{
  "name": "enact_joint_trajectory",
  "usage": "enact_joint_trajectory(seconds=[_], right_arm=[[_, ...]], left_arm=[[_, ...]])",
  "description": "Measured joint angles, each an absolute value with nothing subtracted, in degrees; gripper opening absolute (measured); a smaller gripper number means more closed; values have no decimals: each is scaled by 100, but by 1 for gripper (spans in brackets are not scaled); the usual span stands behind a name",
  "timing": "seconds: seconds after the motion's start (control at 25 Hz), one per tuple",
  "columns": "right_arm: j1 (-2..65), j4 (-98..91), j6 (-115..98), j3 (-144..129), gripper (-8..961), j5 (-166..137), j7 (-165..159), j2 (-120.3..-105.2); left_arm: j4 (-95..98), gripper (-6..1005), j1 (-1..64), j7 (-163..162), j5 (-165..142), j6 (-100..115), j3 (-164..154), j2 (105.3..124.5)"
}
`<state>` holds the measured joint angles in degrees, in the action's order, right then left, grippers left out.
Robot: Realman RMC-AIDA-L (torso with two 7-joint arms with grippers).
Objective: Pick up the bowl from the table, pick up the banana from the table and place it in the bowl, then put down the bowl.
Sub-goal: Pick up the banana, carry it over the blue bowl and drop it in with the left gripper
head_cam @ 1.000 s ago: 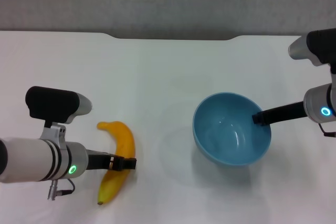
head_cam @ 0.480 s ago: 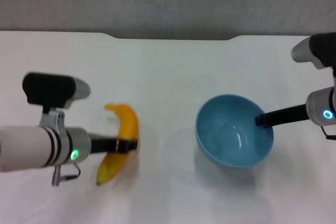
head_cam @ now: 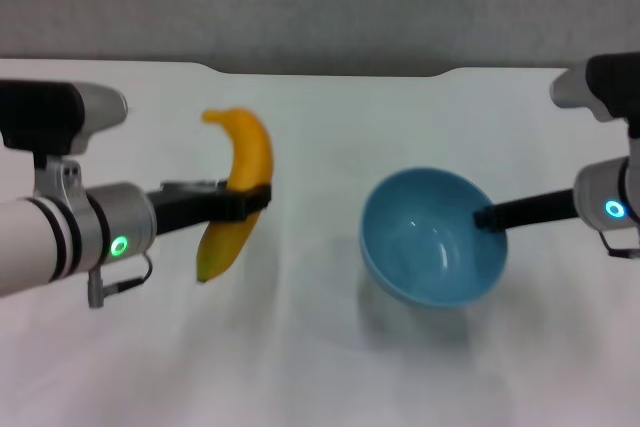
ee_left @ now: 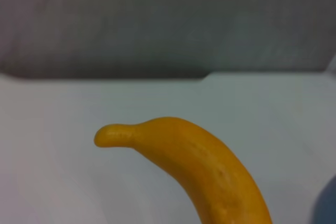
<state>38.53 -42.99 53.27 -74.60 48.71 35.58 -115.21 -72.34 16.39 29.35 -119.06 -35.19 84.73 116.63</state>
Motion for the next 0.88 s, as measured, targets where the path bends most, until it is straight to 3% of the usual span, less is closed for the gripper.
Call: enact_joint_trajectory(seconds=[0.88], right_arm=[[4610,-3396,4718,-8588,22,6426,3517,-11566]], left_arm=[[-7239,498,1700,5919,-8975,-3188,8069,11696]])
